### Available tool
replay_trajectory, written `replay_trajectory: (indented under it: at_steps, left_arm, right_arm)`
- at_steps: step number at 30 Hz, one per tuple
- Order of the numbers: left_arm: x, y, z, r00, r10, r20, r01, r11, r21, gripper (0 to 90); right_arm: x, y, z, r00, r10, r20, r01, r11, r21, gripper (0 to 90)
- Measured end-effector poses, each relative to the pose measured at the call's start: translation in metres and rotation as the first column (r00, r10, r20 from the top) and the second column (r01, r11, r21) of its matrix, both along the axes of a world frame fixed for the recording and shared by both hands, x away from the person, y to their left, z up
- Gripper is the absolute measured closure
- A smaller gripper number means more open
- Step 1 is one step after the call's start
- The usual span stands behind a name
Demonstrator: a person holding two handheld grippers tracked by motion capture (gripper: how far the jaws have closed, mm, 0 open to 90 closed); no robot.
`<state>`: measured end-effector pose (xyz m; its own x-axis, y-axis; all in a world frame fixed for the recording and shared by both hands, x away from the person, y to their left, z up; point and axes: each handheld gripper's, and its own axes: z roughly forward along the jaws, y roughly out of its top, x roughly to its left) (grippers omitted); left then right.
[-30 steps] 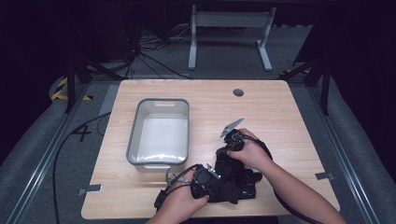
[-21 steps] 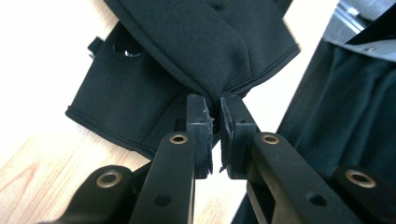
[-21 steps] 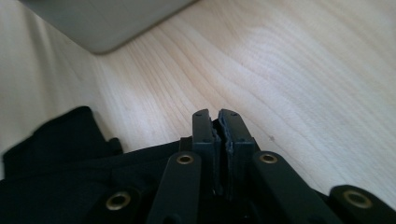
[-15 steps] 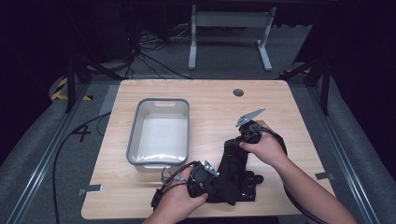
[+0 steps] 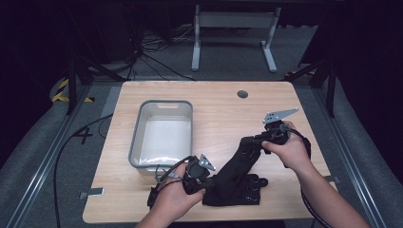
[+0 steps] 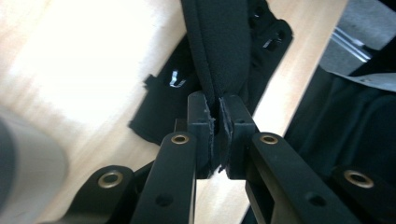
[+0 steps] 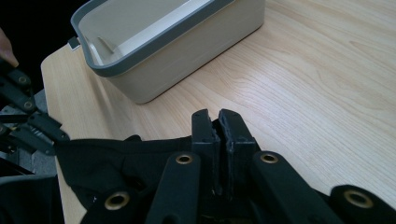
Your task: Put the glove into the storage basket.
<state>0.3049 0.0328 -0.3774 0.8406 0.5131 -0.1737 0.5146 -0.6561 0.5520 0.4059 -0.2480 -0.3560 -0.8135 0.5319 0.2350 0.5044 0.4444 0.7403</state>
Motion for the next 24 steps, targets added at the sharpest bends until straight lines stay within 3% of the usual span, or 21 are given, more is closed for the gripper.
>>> replay_trajectory:
  at_steps: [5, 7, 13, 24]
  left_arm:
    - [0.007, 0.003, 0.003, 0.9981, 0.039, 0.047, -0.04, 0.999, 0.018, 83.9]
    - [0.011, 0.004, 0.003, 0.9948, 0.062, 0.081, -0.065, 0.9972, 0.037, 83.9]
    - [0.023, 0.006, 0.004, 0.985, 0.105, 0.137, -0.112, 0.9929, 0.042, 84.0]
    - [0.037, 0.004, 0.004, 0.9697, 0.145, 0.197, -0.159, 0.9858, 0.056, 84.2]
  right_arm:
    - [-0.007, -0.007, 0.004, 0.9996, -0.013, 0.027, 0.013, 1.0, 0.018, 85.2]
    - [-0.011, -0.01, 0.006, 0.9988, -0.02, 0.044, 0.019, 0.999, 0.029, 85.2]
    - [-0.02, -0.018, 0.009, 0.996, -0.035, 0.082, 0.029, 0.997, 0.074, 84.4]
    - [-0.03, -0.024, -0.002, 0.9915, -0.074, 0.108, 0.065, 0.994, 0.085, 84.5]
